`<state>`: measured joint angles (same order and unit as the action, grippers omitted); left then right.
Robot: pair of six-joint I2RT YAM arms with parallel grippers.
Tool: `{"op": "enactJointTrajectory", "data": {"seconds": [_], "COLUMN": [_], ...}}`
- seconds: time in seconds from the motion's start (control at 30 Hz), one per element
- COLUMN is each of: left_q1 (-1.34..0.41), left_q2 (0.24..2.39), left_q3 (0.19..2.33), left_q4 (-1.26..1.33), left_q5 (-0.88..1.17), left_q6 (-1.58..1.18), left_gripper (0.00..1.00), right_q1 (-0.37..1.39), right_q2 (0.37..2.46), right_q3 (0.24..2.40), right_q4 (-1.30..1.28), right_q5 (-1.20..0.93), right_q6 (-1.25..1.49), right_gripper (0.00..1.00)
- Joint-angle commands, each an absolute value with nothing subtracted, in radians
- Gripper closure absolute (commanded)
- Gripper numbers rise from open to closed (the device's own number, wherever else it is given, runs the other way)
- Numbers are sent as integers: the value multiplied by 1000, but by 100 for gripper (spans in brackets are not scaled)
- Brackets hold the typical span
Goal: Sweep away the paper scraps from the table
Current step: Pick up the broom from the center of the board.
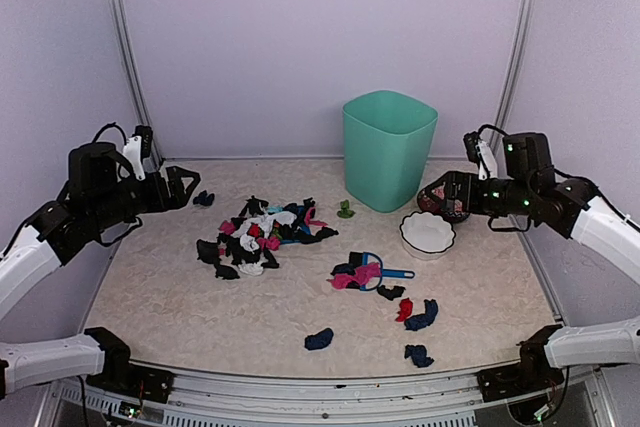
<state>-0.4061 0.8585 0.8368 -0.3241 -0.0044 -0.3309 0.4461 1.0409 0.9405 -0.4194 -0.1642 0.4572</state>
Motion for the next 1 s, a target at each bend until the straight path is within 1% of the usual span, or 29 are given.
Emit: {"op": "enactJointTrajectory", "data": {"seconds": [0.0,0.23,0.43,0.57,0.7,0.77,0.87,0.97], "left_q1": [-402,-402,-402,-402,-405,-417,-429,-432], "left_q2": [833,861,870,868,869,862,852,840], "left_q3": [797,777,764,755,758,758,765,773], "left_q4": [-275,-277,-276,-277,-298,-304,-322,-345], "left_q5": [-10,12,-38,-28,-4,-25,-75,-73], "left_q6": [-319,-310,-302,-284,-275,-281,-315,-359], "left_gripper": [1,1,1,1,1,1,1,1], "right_q1": [448,471,535,589,656,687,715,755], "right_q2": [1062,1120,1163,1200,1262,1294,1355,1411], "right_q3": [905,867,851,846,857,860,880,911], "right_q4": [-402,-419,-431,-444,-462,-457,-471,-490], "right_q5": [-232,-214,-127,-67,-19,3,20,50], "right_q6": [449,544,661,736,802,830,861,882], "right_gripper": [0,2,9,14,17,19,24,25]}}
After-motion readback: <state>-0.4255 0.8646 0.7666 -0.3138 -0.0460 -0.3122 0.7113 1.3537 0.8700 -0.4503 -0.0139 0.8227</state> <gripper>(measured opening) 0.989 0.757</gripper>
